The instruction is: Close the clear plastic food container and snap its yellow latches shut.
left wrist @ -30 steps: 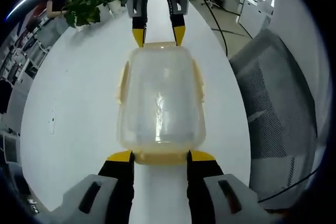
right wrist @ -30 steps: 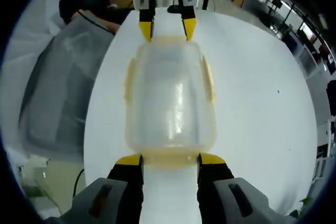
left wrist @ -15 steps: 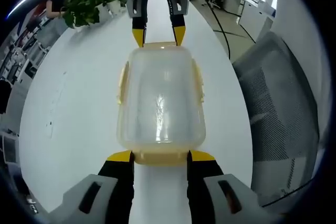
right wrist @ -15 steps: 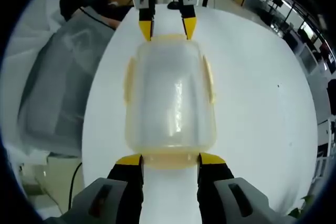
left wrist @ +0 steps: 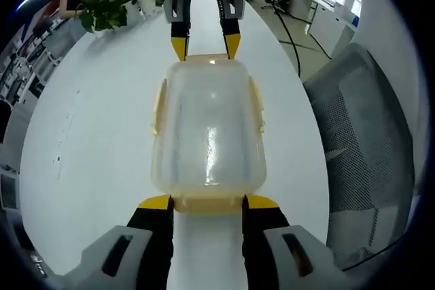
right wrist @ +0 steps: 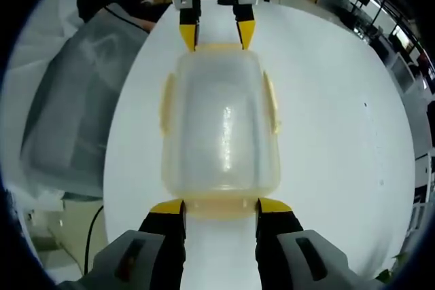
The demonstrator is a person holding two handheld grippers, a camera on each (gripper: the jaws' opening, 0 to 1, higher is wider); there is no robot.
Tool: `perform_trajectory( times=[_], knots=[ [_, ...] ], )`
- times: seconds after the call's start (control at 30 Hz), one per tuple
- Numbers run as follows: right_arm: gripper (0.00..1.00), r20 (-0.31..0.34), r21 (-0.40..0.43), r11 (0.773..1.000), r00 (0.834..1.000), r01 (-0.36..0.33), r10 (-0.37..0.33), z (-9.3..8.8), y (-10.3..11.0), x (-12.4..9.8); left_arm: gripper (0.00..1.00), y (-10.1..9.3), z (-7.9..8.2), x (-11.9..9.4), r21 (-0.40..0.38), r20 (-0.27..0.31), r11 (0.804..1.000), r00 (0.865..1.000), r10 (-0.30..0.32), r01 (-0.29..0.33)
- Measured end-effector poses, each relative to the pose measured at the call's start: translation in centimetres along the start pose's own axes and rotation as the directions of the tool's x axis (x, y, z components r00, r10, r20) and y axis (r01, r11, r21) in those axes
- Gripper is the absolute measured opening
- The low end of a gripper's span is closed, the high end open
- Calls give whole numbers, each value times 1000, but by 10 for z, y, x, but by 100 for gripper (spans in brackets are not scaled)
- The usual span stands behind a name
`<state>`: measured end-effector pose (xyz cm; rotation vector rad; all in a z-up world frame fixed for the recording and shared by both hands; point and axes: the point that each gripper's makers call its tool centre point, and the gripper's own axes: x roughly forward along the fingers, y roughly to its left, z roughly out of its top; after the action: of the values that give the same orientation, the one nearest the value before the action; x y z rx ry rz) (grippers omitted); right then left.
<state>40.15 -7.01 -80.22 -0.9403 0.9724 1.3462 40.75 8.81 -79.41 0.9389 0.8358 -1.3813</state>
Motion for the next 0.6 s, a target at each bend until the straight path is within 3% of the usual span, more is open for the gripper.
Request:
perform_trajectory(
  times=[0.6],
  knots=[
    [38, -15, 25, 1000, 1000, -12, 13, 2, 1, 1, 38, 0, -4, 2, -4, 16, 1000, 1000, -13, 13]
  ],
)
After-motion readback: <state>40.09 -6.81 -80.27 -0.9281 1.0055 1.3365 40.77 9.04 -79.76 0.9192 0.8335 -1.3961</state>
